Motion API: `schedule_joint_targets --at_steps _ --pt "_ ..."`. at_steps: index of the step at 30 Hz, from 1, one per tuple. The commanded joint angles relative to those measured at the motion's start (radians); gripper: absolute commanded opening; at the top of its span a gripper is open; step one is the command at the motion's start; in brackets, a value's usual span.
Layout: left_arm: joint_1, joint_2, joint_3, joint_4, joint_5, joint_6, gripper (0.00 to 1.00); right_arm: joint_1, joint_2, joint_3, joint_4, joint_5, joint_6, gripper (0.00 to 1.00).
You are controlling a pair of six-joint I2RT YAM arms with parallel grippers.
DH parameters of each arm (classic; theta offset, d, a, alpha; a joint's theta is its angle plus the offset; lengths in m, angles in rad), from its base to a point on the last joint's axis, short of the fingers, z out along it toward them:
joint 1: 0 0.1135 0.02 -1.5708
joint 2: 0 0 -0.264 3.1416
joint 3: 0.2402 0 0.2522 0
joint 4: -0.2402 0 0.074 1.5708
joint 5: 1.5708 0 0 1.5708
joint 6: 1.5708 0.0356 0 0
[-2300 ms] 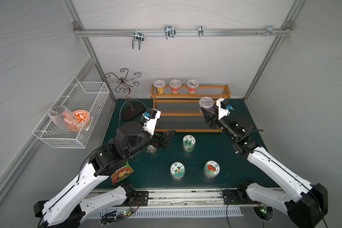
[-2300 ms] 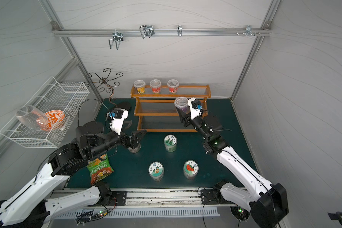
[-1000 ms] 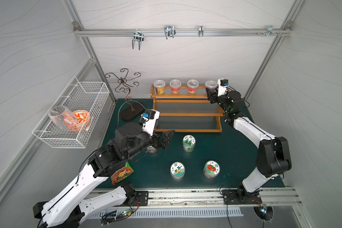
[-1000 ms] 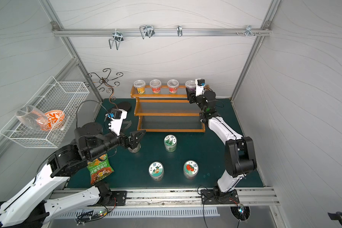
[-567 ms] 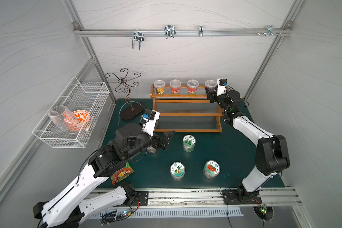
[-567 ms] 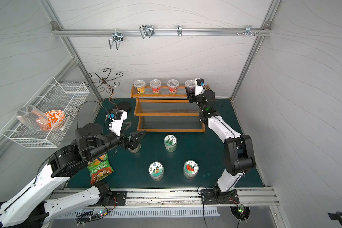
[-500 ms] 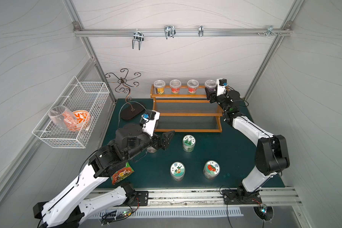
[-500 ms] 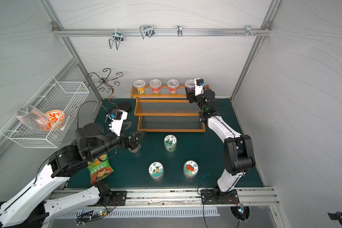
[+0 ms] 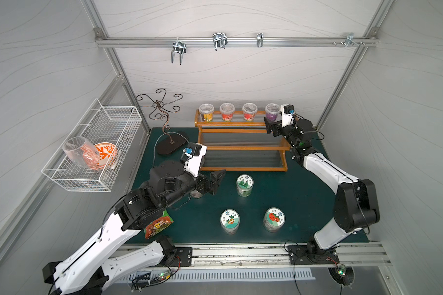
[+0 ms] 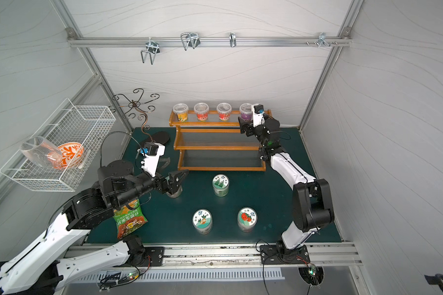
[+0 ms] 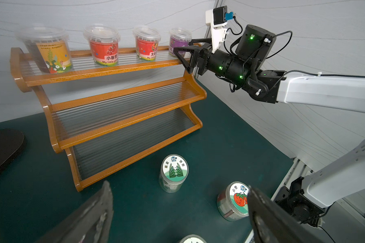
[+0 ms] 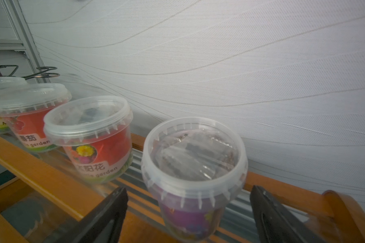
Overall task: Place the seed container on the shelf
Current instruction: Place the seed jar on the shelf.
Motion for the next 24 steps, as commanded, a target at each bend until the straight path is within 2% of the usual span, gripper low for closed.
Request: schedule_joint_targets --at_steps 1,6,12,19,24 --pt "-0.002 -0.007 0.006 0.055 0.001 -0.013 1.0 -0.006 -0.062 -0.029 -0.03 0.008 -0.011 0.98" --pt "-0.002 -0.005 -0.002 0.056 0.003 -0.022 1.0 -0.006 -0.134 -0.081 -0.061 0.008 -0.01 0.97" --pt "-0.003 0.006 -0.017 0.058 0.012 -0.028 1.0 -0.006 -0.279 -0.131 -0.213 0.02 0.012 0.97" --pt "-0.002 0.012 -0.046 0.07 -0.012 -0.033 1.0 -0.006 -0.468 -0.092 -0.628 0.048 0.138 0.99" --pt "-0.002 0.025 -0.063 0.072 -0.023 -0.043 1.0 -0.006 -0.57 -0.125 -0.766 -0.014 0.223 0.99"
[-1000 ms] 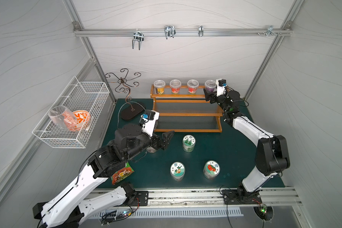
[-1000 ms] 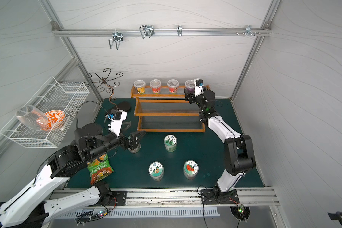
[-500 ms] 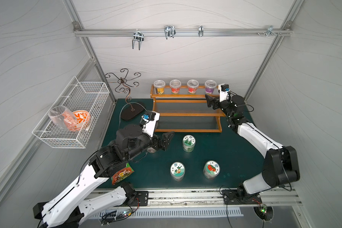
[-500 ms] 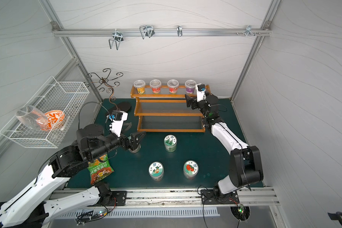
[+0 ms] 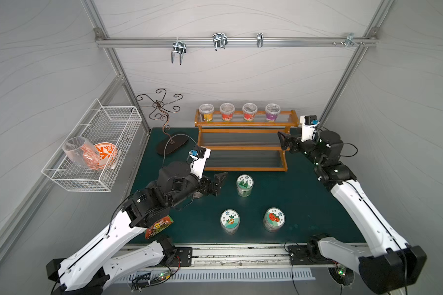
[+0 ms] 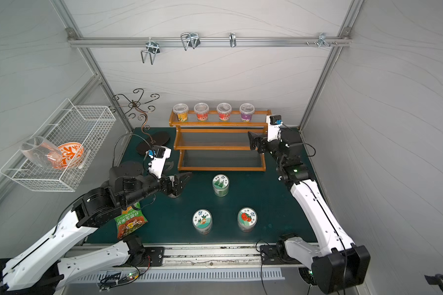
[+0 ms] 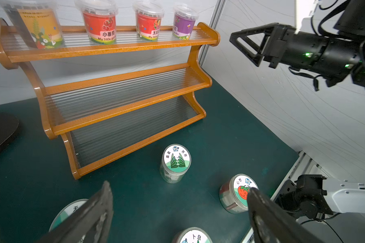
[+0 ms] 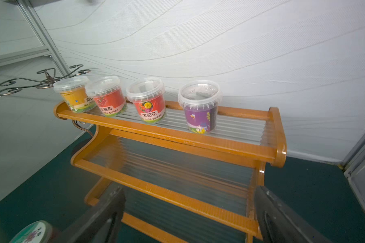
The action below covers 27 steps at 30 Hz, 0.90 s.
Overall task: Place the seed container on the shelf
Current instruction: Place the seed jar on the shelf, then pick up the seed jar at the center of the board.
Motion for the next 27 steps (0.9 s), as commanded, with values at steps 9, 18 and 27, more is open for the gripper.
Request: schedule_joint_targets --at_steps 9,18,27 --pt "-0.002 0.019 -0.082 0.111 -0.041 -0.03 1.0 0.003 -0.149 -0.108 -0.333 -0.129 0.263 0.99" --pt "-0.002 0.028 -0.158 0.15 -0.063 -0.049 1.0 0.28 -0.135 -0.256 -0.3 0.078 0.301 0.99" --pt "-0.002 0.0 -0.224 0.15 -0.1 -0.05 1.0 0.536 0.049 -0.317 -0.201 0.245 0.298 0.99"
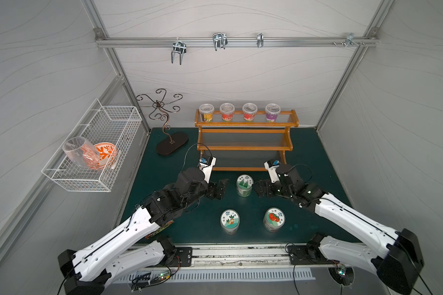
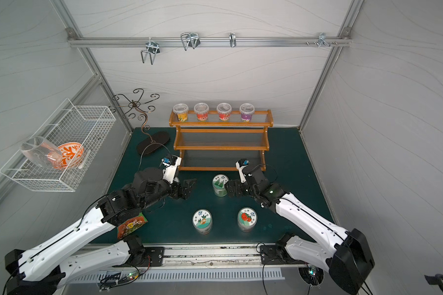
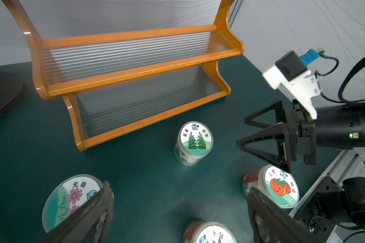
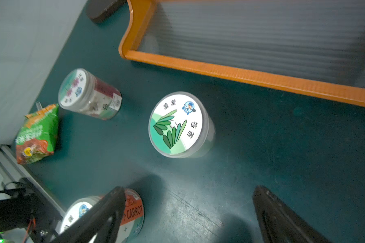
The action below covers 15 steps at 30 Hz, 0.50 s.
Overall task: Place the seed container on the shelf
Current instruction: Pick up the seed jar at the center of the board.
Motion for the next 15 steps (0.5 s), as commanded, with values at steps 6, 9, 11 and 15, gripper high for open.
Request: schedule_joint_targets --at_steps 6,9,11,15 --pt "-0.002 -0.041 -0.028 0.059 -0.033 -0.003 1.0 0.085 0.132 0.013 0.112 0.131 -0.029 0.99" --pt "-0.003 -0.037 -0.027 0.055 -0.031 -0.002 1.0 0.096 0.192 0.038 0.123 0.135 -0.043 0.99" --pt "-0.003 -0.035 -0.027 0.055 -0.03 -0.001 1.0 0.101 0.234 0.059 0.123 0.136 -0.053 0.99" --pt "-0.002 -0.032 -0.024 0.054 -0.026 0.004 1.0 0.111 0.31 0.114 0.114 0.138 -0.069 0.99"
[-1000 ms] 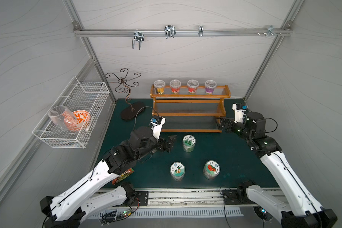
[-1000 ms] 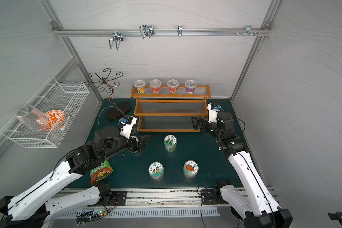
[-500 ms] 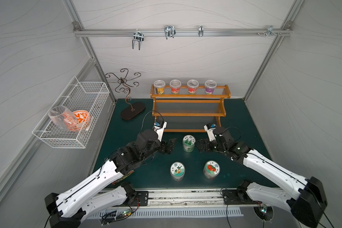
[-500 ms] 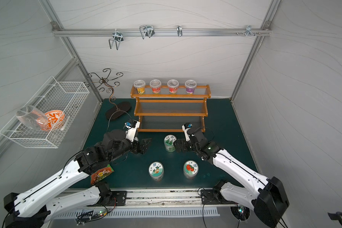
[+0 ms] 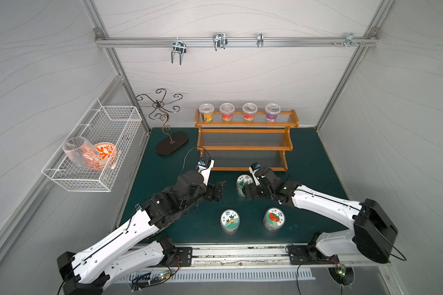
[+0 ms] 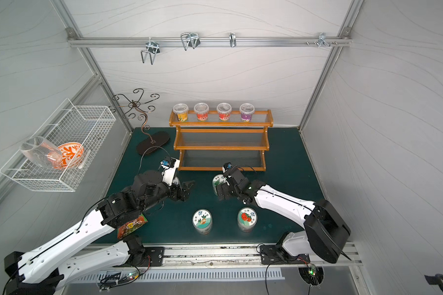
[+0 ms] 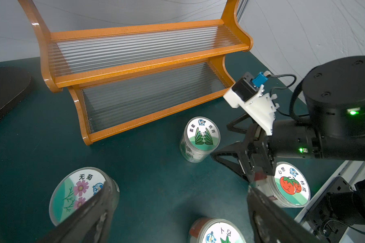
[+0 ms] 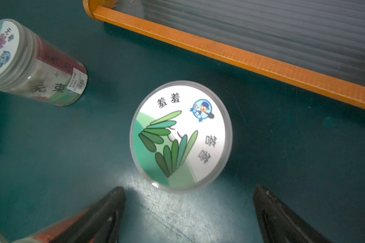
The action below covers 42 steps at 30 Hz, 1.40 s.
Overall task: Place the seed container on the shelf
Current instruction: Pick up the seed jar at the center of the board.
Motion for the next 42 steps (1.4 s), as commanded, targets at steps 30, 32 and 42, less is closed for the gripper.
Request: schedule_joint_targets --at_steps 30,32,42 --pt "-0.002 -0.009 -0.003 0.035 -0.012 0.007 1.0 0.032 0.234 0.186 -0.052 0.094 -0.041 0.97" --pt "-0.002 -0.014 -0.006 0.036 -0.014 0.006 1.0 0.032 0.234 0.188 -0.052 0.09 -0.041 0.93" --pt "-0.002 -0.013 -0.027 0.059 -0.012 0.025 1.0 0.032 0.158 0.227 -0.131 0.072 -0.089 0.67"
